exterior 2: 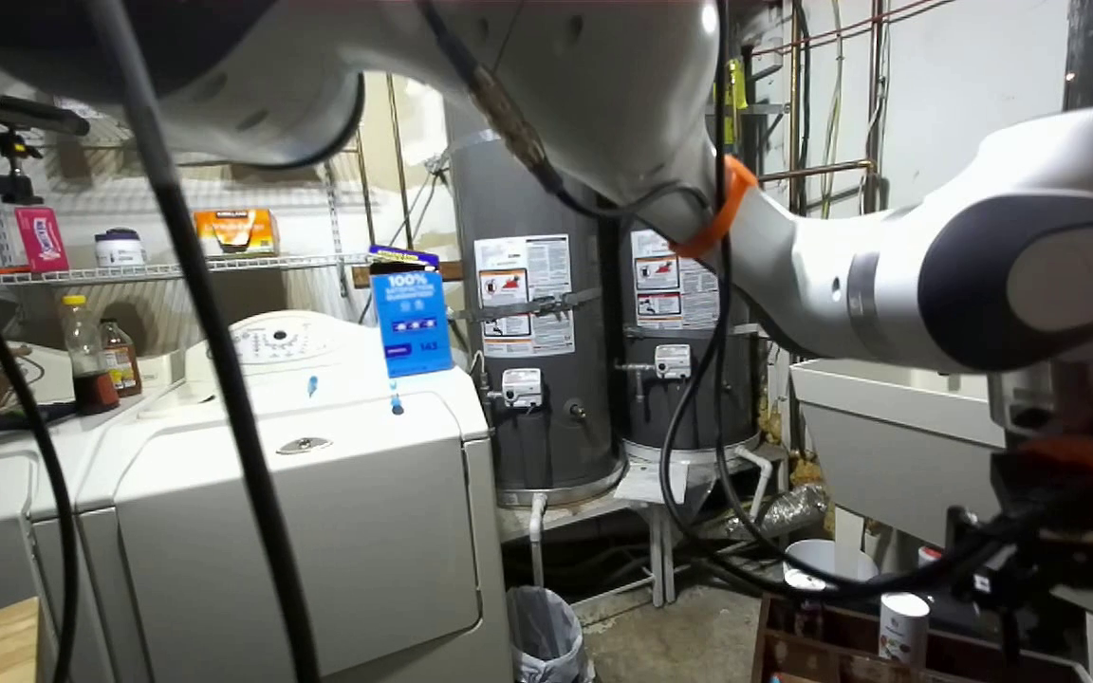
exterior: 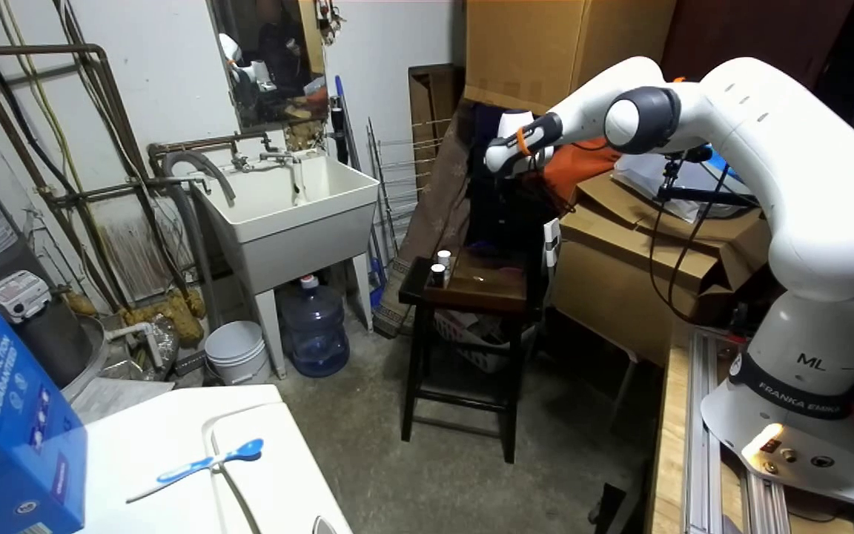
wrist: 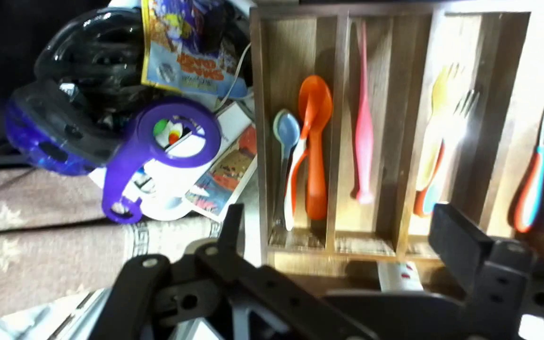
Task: Put the pink item on the stood
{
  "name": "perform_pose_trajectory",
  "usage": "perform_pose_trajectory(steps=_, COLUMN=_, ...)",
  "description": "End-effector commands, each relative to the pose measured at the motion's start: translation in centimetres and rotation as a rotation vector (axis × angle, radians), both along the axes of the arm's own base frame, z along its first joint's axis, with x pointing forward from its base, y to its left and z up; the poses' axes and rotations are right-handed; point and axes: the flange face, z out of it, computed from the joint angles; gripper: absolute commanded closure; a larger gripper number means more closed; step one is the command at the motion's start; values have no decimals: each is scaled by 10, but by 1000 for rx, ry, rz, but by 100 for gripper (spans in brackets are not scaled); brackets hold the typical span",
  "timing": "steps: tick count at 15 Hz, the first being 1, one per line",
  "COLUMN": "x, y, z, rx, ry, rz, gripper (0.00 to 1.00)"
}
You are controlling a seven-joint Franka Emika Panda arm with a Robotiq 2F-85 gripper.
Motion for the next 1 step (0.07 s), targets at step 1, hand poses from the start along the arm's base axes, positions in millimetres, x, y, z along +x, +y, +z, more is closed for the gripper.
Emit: perform_pose_trajectory(steps=1, x=2, y=3, z=15, rx=-3, ry=-11, rz=5, gripper=0)
